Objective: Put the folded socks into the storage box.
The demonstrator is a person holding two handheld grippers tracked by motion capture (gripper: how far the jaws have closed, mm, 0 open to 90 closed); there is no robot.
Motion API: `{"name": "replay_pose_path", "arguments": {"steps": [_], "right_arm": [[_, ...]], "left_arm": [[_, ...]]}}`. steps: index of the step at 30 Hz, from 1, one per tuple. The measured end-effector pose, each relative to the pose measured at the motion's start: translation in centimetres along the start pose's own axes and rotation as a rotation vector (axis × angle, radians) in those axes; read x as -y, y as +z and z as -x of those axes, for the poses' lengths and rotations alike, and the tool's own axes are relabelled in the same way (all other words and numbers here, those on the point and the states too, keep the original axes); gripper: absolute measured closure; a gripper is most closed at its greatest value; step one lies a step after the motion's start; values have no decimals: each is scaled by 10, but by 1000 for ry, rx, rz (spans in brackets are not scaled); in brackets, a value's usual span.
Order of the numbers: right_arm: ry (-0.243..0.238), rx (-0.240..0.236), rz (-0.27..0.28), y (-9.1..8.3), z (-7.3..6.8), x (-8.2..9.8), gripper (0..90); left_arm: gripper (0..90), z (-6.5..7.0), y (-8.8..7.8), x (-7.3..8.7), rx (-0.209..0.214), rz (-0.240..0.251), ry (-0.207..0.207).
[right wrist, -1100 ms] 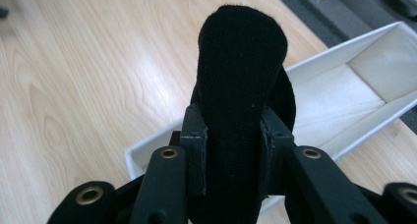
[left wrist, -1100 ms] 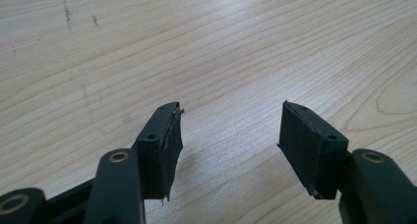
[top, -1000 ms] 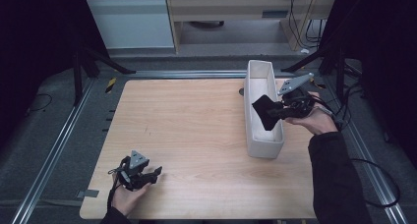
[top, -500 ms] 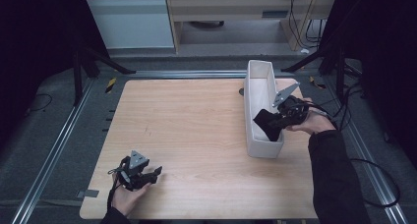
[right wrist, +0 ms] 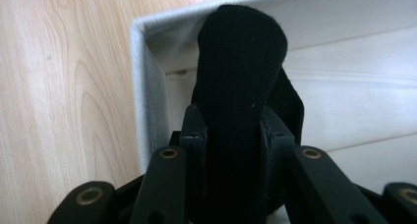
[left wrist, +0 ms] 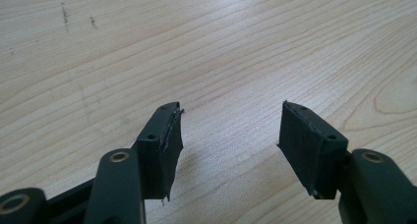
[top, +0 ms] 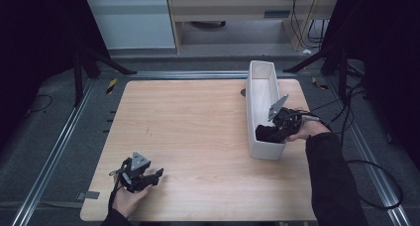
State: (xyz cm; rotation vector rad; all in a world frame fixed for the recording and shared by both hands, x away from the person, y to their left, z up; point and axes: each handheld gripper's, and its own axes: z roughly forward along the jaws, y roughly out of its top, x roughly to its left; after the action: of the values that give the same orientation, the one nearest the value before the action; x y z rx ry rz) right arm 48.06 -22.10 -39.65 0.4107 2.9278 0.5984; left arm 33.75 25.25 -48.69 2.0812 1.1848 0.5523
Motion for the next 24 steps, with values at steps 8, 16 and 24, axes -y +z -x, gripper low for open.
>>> {"name": "replay_pose_path", "arguments": {"steps": [8, 16, 24], "right_arm": [[-7, -40, -83, 24, 5, -1, 689], [29, -17, -100, 26, 6, -2, 568], [17, 70, -13, 13, 5, -5, 580]], "left_arm": [[401, 0, 0, 0, 1, -2, 0], [399, 1, 1, 0, 3, -5, 2], [398, 1, 1, 0, 7, -12, 10]]}}
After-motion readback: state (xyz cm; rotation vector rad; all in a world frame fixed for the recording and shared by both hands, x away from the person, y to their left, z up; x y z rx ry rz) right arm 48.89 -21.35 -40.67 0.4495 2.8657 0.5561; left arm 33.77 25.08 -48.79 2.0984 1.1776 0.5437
